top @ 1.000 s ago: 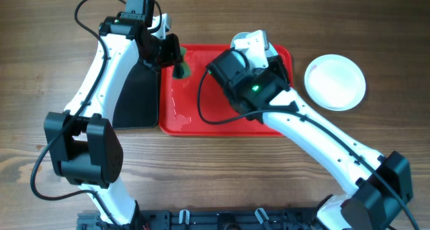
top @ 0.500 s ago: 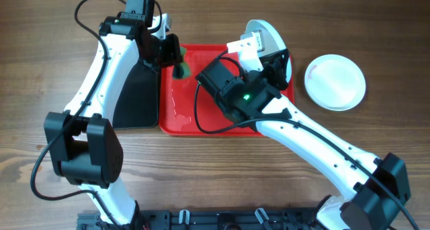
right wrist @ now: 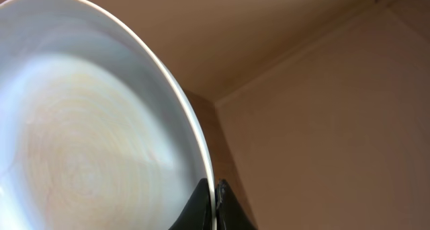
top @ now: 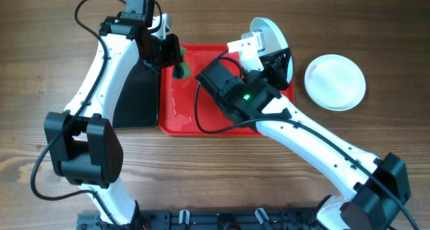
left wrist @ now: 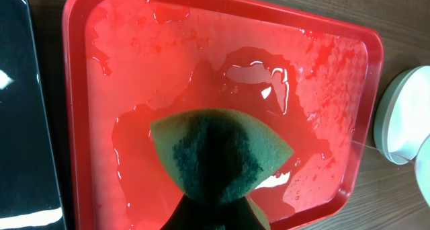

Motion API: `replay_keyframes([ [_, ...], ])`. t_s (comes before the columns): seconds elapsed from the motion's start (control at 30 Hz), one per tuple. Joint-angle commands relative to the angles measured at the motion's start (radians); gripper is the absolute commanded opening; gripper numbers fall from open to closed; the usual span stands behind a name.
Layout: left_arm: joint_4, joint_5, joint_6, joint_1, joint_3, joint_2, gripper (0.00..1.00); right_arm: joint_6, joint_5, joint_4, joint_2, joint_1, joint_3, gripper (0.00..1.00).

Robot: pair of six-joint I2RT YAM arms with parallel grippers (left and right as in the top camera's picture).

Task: Clean dirty plates on tray and stack at the side
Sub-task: 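Lift the cleaned plate by its rim with the right gripper, carry right, then lower the plate onto the white plate stack and release it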

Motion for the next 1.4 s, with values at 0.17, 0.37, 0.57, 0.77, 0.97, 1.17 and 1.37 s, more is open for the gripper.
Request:
replay_keyframes([
  [0.17, 0.0, -0.006, -0.002, 0.0, 0.005, -0.006, 0.04, 0.009, -0.596, 0.048, -0.013, -0.04, -0.009, 0.04],
  [0.37, -0.004, -0.006, -0.002, 0.0, 0.005, -0.006, 0.04, -0.019, -0.893, 0.072, -0.022, -0.188, -0.005, 0.04],
  [0.57, -0.004, -0.006, -0.002, 0.0, 0.005, -0.006, 0.04, 0.001, -0.892, 0.061, -0.127, -0.275, 0.016, 0.04],
  [0.77, -0.004, -0.006, -0.002, 0.0, 0.005, -0.006, 0.04, 0.013, -0.876, 0.027, -0.164, -0.308, 0.016, 0.04],
  [0.97, -0.004, -0.006, -0.005, 0.0, 0.005, -0.006, 0.04, 0.055, -1.2, 0.035, -0.164, -0.509, 0.006, 0.04],
  [1.17, -0.004, -0.006, -0.005, 0.0, 0.005, -0.006, 0.04, 0.055, -1.372, 0.017, -0.156, -0.795, 0.004, 0.04],
  [1.37, -0.004, -0.006, -0.005, 0.0, 0.005, -0.006, 0.04, 0.055, -1.348, 0.013, -0.126, -1.021, -0.042, 0.04],
])
